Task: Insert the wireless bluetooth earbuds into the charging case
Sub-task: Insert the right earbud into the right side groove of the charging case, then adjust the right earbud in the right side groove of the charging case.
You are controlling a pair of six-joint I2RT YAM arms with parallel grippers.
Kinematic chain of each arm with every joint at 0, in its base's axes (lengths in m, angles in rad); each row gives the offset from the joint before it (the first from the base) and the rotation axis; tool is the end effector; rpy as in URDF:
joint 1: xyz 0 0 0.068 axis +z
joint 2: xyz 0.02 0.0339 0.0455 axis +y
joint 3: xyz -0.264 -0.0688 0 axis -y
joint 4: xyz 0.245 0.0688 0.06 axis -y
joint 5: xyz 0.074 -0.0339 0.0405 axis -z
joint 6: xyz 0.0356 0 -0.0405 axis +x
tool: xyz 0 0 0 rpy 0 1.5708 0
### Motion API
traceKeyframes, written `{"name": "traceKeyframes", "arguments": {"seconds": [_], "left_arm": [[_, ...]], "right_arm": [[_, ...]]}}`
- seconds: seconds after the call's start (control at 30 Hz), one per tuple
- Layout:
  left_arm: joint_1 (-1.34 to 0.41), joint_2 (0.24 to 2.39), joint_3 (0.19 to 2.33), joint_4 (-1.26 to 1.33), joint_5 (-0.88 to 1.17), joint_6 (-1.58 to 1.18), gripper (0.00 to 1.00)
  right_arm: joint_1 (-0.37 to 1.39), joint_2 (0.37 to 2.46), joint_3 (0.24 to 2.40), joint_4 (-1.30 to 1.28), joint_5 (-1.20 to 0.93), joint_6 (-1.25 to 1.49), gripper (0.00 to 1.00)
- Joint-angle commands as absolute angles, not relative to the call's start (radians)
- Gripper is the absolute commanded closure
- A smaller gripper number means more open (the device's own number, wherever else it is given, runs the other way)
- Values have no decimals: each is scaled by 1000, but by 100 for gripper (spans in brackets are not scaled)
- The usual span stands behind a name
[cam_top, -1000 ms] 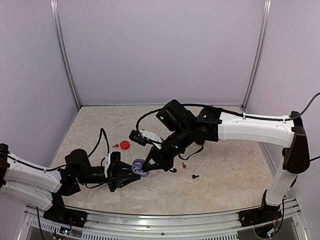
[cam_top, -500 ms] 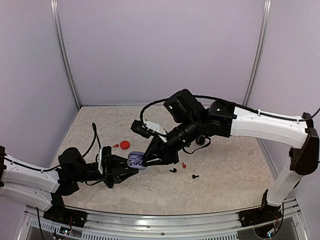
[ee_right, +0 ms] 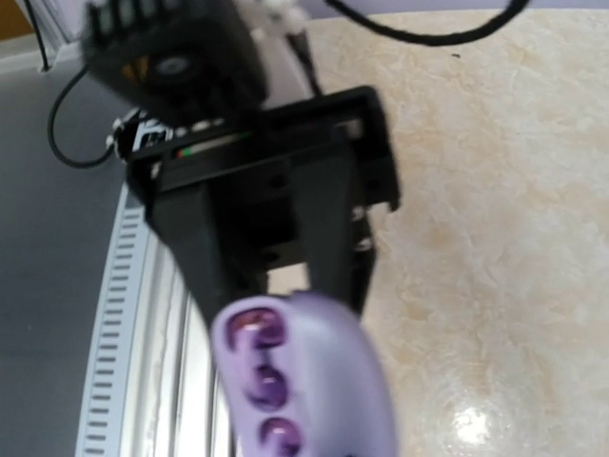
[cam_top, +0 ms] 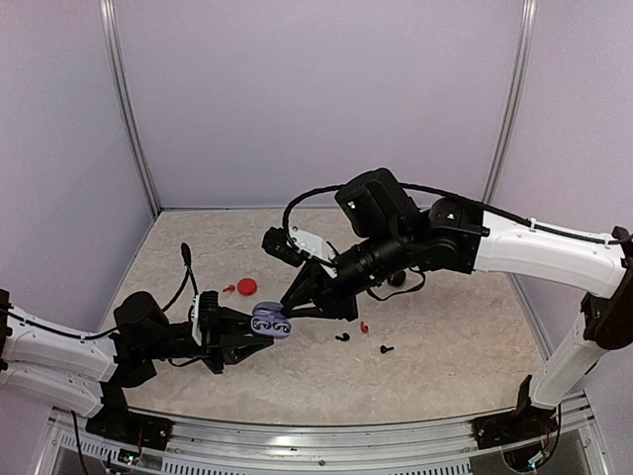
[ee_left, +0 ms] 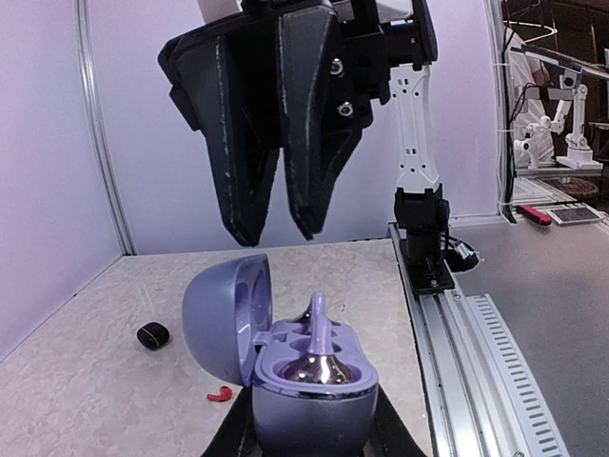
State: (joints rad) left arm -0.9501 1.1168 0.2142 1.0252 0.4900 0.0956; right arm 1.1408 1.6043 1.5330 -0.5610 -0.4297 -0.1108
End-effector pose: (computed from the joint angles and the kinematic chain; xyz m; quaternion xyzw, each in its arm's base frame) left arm 0.1072 -0.1787 0.2085 0.4783 0.4661 -0.4474 0.5948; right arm 0.1380 0.3364 0.3569 -0.5886 0.6498 0.3831 0.2909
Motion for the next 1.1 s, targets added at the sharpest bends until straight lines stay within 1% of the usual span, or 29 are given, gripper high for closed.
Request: {"name": "traceKeyframes", "arguments": {"seconds": [0.0, 0.43, 0.7, 0.8, 1.0, 1.07], "left_arm": [[-953, 1110, 242, 1068, 491, 92, 100], [-950, 1114, 242, 1072, 490, 89, 100], [-949, 1114, 246, 1074, 494, 90, 100], [-949, 1118, 248, 1075, 497, 91, 100], [-949, 1120, 249, 1080, 498, 90, 100], [-945, 1121, 241, 1103, 499, 77, 100]], "right_arm": [[1184, 1600, 1532, -593, -366, -147, 80], [1198, 1610, 1519, -616, -290, -147, 83], [1203, 1628, 1517, -627, -293, -154, 86], [1203, 1636, 1519, -627, -291, -156, 89], [1203, 1653, 1525, -630, -285, -150, 99], [1205, 1660, 1525, -631, -294, -151, 100]]}}
